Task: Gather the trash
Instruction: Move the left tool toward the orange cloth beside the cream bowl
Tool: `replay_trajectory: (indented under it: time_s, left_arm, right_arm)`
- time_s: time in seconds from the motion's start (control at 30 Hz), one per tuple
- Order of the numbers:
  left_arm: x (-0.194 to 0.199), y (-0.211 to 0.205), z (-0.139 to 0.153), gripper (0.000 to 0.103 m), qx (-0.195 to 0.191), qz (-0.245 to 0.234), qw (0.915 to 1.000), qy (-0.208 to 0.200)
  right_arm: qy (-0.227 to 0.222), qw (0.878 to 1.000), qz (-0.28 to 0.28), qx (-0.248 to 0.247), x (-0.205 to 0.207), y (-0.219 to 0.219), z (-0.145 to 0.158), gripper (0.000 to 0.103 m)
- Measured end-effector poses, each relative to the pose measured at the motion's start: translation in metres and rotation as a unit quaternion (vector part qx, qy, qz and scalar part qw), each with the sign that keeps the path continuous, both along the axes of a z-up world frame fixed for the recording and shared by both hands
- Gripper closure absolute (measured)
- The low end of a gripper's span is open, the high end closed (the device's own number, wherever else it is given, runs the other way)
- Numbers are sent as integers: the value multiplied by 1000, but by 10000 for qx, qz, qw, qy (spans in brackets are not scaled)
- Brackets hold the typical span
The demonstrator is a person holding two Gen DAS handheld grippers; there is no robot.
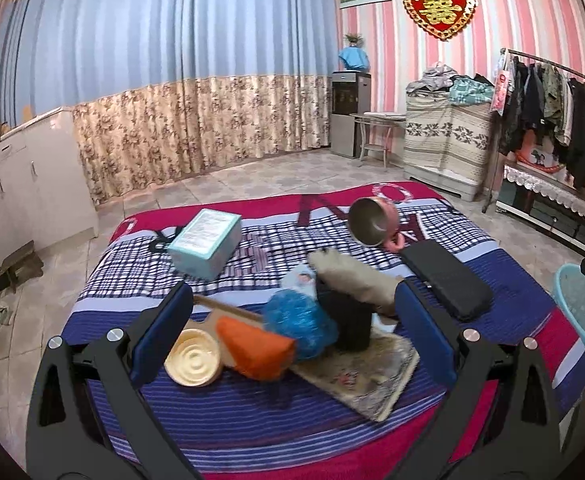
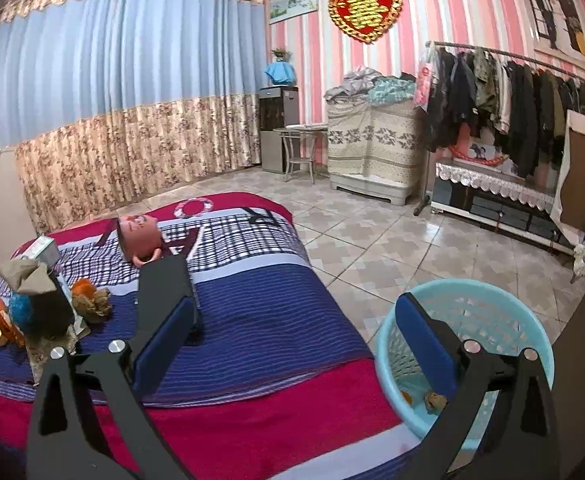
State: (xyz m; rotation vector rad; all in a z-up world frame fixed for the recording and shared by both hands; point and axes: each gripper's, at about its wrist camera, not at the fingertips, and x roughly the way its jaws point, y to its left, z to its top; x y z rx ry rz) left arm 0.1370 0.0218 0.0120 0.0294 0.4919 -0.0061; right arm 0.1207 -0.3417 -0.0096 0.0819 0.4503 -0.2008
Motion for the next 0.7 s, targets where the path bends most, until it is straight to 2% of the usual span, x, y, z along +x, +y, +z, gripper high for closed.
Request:
replay_trajectory:
  time_s: [0.2, 0.47, 0.7]
  left_arm:
    - [0, 26, -5, 6, -48, 153, 9998, 85]
    - [1, 50, -10, 6, -104, 351, 9993, 85]
    - [1, 72, -11, 6, -120, 478, 9987, 90]
  right_arm:
    - [20, 9994, 152, -304, 2, 21, -2, 4]
    - [-1, 9992, 214, -327, -1, 28, -1, 4]
    - [217, 9989, 241, -327, 1, 38, -3, 4]
